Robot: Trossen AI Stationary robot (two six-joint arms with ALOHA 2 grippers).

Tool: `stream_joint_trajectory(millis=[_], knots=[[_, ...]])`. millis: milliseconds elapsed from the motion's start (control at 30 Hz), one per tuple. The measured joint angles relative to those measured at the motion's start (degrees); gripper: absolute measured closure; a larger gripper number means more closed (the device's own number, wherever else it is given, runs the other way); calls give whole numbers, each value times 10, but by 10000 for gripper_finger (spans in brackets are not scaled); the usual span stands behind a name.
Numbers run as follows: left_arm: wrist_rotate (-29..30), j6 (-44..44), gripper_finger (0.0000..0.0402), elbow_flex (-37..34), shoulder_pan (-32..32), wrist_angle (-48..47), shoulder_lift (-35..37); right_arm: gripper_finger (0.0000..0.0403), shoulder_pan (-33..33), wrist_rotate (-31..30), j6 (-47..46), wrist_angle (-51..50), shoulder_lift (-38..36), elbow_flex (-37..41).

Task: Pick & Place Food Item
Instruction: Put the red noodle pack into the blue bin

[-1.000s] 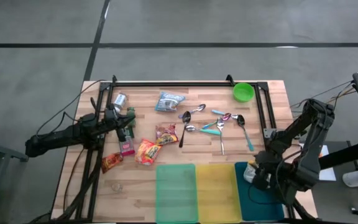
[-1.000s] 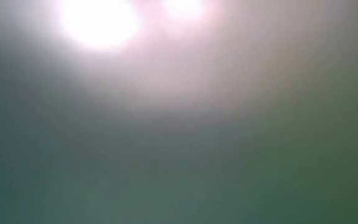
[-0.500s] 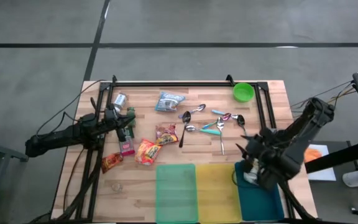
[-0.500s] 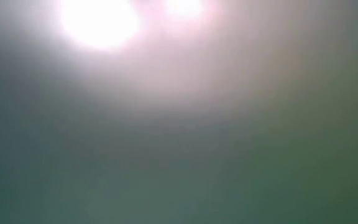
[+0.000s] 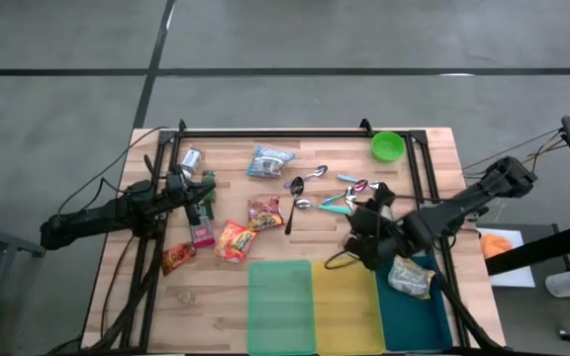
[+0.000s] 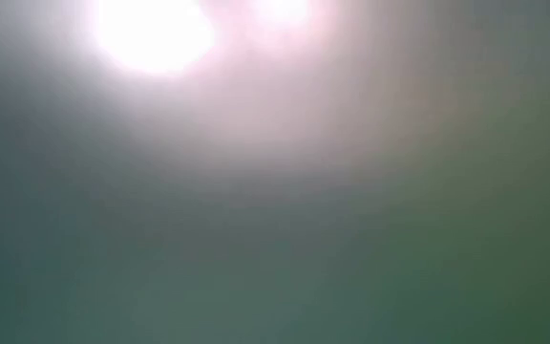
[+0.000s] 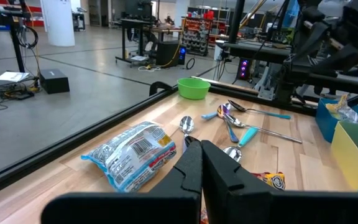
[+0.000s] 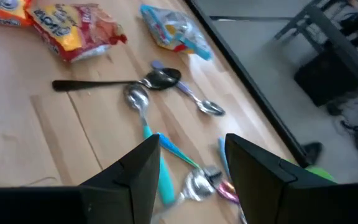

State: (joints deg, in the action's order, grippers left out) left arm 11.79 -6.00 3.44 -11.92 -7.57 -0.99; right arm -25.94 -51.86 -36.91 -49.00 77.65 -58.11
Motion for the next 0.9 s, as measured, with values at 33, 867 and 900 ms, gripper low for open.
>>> stream_joint_trajectory(millis=[33,867,900], knots=[[0,0,402,0,0,0,0,223,12,13,33,36,-1,6],[0,0,402,0,0,0,0,223,255,464,68,607,12,179],[0,0,402,0,0,0,0,223,257,470,61,603,13,182]])
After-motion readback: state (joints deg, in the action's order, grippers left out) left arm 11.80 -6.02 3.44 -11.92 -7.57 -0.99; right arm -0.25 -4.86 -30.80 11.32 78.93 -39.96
